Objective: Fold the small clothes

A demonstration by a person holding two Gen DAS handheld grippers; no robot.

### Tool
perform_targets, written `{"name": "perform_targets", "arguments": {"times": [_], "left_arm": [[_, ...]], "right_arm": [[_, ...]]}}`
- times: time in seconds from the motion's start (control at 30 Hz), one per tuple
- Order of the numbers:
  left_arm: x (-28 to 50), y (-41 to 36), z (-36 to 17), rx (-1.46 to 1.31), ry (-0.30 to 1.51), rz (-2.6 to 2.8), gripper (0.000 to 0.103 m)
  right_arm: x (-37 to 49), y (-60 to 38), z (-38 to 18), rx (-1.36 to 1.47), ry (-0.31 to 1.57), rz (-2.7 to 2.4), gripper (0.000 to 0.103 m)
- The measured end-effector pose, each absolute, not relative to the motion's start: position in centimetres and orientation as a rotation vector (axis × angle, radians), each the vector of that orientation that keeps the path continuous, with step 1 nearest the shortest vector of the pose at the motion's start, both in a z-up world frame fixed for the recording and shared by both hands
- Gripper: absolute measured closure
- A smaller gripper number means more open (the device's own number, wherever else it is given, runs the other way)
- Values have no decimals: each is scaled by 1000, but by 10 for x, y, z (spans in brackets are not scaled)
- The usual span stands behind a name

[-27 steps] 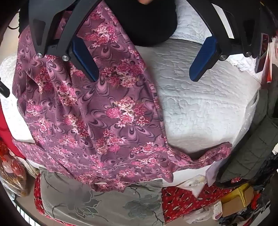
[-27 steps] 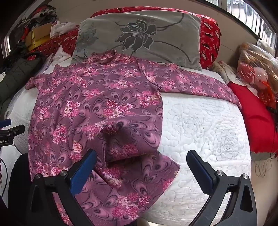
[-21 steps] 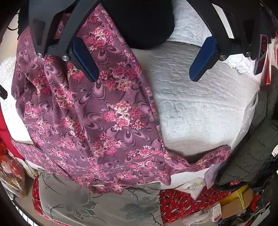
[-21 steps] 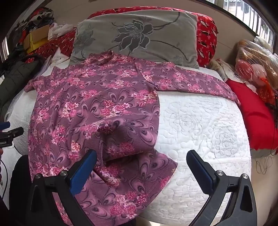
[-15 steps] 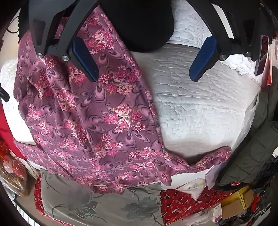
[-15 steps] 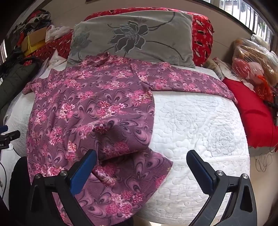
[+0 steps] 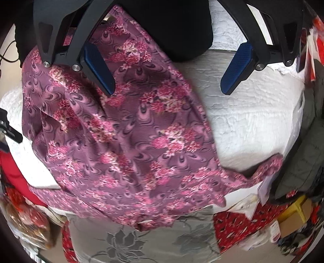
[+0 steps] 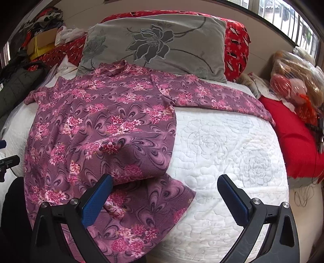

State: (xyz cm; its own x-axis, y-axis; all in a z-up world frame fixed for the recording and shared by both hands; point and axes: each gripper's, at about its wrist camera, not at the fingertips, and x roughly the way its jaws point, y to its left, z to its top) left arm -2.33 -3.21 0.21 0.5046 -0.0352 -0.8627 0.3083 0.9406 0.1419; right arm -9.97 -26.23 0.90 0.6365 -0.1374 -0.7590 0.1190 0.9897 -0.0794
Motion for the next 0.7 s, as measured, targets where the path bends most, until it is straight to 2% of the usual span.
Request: {"name": "perform_targets", "arguments": {"times": [0.7], "left_arm": [[-17,-49,8,309,1071,-191,0]], "right_arm": [[-102,-294,1,63,867,-217,0]]}}
